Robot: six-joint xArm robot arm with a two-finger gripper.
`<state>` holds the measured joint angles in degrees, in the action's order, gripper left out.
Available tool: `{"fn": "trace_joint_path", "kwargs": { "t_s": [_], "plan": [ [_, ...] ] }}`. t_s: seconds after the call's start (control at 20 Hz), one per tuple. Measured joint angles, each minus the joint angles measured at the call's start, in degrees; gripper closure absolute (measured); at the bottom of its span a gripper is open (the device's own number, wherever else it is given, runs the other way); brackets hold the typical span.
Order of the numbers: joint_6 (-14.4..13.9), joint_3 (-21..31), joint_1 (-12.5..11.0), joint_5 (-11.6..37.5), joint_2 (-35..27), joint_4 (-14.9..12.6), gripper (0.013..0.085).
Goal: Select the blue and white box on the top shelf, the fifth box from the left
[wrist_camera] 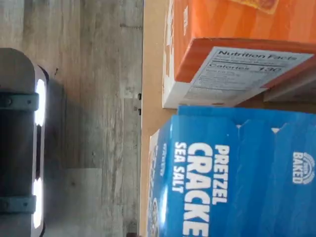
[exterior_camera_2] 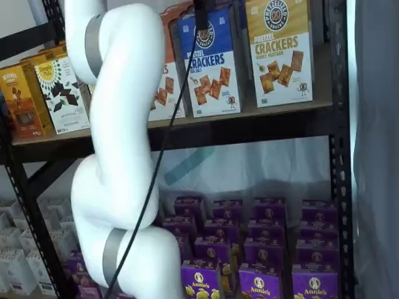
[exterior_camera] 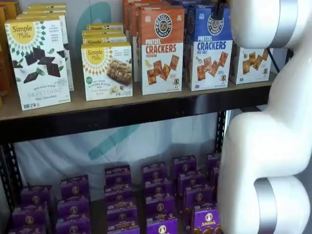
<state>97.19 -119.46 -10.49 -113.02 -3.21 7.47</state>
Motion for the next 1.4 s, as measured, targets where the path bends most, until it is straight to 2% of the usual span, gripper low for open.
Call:
{"fn": "trace_joint_path", "kwargs": {
  "t_s": [0.7,1.4],
  "plan": [
    [0.3,1.1,0.4,0.2,0.5,-1.4,0.0130],
    [0.3,6.1,1.0,3.1,2.9,-2.4,0.0130]
  ]
}}
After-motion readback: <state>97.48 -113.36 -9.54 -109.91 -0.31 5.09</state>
